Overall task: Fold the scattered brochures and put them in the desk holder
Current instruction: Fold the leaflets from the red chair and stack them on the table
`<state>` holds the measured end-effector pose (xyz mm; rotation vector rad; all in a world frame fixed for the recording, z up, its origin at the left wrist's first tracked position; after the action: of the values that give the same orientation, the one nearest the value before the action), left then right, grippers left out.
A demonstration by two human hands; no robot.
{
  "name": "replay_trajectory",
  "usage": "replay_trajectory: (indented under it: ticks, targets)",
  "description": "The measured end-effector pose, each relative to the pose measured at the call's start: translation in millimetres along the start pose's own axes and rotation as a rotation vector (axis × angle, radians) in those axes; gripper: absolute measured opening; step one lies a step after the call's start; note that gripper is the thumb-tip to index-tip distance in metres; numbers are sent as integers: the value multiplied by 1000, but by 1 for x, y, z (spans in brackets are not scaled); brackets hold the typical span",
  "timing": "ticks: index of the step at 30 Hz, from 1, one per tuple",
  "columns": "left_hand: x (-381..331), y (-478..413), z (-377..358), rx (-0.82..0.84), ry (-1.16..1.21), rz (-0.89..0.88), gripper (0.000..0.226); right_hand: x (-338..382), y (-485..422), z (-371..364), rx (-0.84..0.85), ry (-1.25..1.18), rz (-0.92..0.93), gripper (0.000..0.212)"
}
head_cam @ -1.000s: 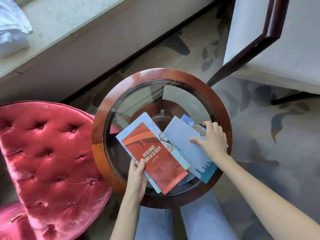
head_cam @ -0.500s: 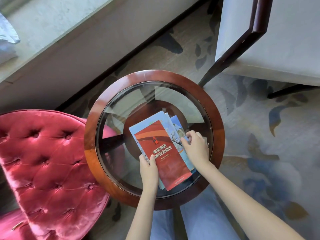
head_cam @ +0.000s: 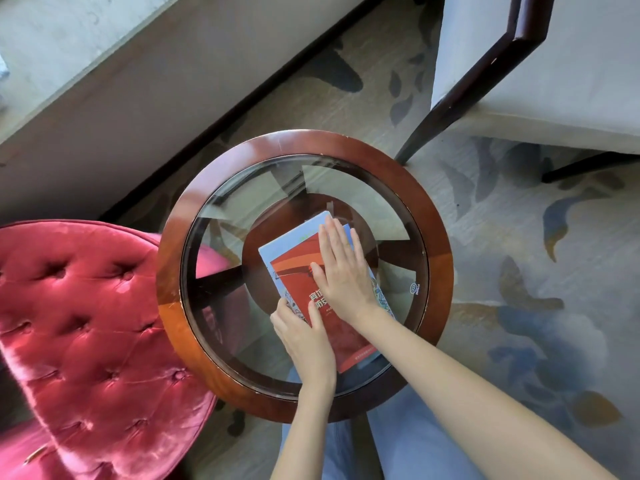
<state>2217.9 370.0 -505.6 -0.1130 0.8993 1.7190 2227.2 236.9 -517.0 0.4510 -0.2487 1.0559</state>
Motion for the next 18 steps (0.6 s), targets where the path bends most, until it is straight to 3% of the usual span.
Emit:
replay_trajectory:
  ticks: [8, 18]
  targets:
    - [-3, -4, -7, -47, 23, -23, 49, -10, -7, -23, -14, 229, -21, 62]
    - [-1, -9, -8, -21, 40, 48, 46, -8, -7, -20, 9, 256, -47, 62]
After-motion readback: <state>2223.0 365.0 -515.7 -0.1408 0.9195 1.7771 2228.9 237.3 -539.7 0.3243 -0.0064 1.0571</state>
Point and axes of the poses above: each hand's wrist, its own y-axis away from the middle knuckle, its own z-axis out of the back of the hand, x = y × z, the point moved 8 cm from there along -y, towards the middle knuckle, and after that the axes turned 1 degree about z, right-handed, at the moved point
